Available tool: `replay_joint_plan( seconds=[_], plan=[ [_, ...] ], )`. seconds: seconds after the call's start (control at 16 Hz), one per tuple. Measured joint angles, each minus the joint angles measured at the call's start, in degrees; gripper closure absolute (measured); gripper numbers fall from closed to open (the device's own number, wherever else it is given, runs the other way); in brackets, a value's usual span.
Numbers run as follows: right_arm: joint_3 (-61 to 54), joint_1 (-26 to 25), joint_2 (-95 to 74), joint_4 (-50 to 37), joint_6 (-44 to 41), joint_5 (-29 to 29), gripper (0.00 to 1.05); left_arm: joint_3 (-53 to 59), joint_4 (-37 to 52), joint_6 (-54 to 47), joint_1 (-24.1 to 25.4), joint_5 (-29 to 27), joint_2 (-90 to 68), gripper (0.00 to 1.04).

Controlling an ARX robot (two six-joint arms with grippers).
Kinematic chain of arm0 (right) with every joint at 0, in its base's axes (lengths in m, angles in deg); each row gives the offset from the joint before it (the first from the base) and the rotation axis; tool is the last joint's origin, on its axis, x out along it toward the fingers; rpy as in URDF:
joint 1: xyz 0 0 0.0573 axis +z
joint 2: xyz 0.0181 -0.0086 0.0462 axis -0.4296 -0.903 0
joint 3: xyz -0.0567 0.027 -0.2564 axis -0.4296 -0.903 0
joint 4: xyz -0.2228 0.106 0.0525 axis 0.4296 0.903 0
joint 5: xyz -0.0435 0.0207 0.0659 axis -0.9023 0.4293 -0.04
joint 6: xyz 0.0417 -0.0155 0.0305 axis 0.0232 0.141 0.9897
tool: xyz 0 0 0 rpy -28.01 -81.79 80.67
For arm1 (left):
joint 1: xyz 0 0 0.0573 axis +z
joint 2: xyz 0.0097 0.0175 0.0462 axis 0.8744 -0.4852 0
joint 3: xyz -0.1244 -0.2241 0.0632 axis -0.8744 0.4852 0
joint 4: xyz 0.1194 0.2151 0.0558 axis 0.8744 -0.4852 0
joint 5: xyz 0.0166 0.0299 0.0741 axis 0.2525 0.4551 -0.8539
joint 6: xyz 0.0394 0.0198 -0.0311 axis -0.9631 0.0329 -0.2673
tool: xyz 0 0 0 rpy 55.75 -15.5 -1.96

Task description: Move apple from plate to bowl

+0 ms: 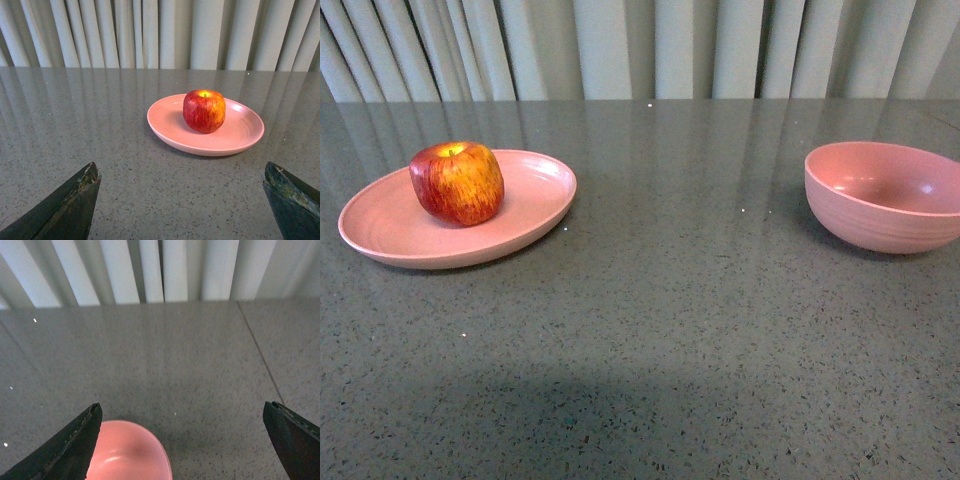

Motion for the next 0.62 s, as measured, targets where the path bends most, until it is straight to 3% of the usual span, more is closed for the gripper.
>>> replay_joint_plan(
  seconds=[0.25, 0.62],
  plan=[
    [7.89, 0.33, -13.90, 8.00, -0.37, -0.57, 0.07, 0.00, 0.00, 0.00, 0.00, 0.00, 0.00, 0.07],
    [7.96, 0.31, -18.25, 10.19, 0.81, 0.15, 0.07, 0.00, 0.00, 0.00, 0.00, 0.00, 0.00, 0.07]
  ],
)
